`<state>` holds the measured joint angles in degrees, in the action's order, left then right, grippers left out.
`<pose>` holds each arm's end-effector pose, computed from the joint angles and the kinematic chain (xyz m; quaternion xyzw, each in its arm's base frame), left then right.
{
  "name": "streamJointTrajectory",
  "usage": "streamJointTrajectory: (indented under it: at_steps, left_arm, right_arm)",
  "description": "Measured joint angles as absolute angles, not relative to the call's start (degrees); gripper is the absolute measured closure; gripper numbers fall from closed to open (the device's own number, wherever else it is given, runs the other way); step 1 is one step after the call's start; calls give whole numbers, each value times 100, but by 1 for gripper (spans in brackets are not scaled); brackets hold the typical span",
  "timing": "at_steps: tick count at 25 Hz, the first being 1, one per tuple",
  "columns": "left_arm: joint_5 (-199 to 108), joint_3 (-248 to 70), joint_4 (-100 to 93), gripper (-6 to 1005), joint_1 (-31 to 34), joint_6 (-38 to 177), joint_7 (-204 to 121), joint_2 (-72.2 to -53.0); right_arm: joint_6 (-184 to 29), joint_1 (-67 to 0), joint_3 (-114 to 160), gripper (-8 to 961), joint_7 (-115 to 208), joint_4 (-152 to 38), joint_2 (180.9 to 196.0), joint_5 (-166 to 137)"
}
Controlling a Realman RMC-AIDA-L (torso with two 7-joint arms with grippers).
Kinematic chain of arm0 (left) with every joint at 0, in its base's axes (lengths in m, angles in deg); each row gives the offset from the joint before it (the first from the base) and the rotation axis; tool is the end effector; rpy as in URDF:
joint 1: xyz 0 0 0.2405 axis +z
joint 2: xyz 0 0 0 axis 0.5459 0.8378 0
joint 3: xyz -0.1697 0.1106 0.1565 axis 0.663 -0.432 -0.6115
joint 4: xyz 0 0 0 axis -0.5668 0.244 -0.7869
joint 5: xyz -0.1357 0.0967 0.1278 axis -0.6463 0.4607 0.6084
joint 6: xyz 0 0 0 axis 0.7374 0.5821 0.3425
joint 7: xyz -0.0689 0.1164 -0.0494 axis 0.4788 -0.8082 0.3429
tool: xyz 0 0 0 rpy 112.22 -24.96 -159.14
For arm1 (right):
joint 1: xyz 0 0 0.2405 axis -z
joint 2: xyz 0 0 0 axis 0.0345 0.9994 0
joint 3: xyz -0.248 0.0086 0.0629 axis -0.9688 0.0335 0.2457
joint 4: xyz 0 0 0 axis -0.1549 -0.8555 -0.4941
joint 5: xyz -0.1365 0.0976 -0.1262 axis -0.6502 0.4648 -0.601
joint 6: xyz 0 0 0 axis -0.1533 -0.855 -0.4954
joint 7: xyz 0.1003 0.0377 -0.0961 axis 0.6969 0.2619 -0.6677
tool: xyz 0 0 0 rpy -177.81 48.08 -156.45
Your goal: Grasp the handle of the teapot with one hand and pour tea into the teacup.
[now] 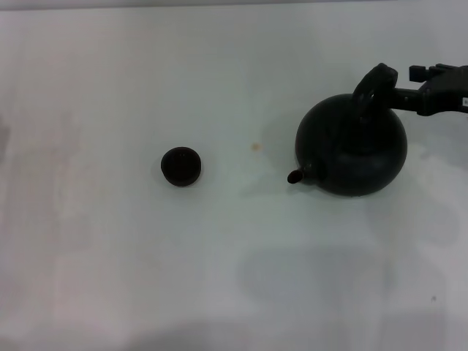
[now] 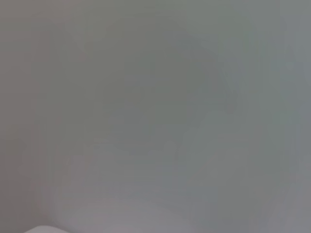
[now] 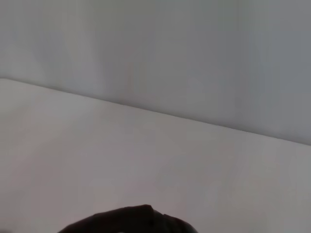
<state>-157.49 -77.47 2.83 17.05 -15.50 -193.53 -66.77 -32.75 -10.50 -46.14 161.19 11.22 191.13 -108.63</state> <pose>-0.3913 0.2547 0.0166 -0.5467 -0.3759 -0.3837 0.6423 0.2832 0.3323 0.0348 -0.8672 0.3533 0.1188 0.3302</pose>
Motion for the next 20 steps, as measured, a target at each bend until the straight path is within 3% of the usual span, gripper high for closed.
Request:
streamJointTrajectory:
  at_steps: [12, 20]
  left_arm:
    - [-15749, -7747, 259, 111, 1669, -1521, -19353, -6670]
    - [-15750, -7747, 240, 111, 1665, -1519, -19353, -6670]
  right_arm:
    - [-2124, -1045, -3299, 136, 15516, 874, 19110, -10565]
    - [-2036, -1096, -2326, 141, 13112, -1160, 19120, -7625]
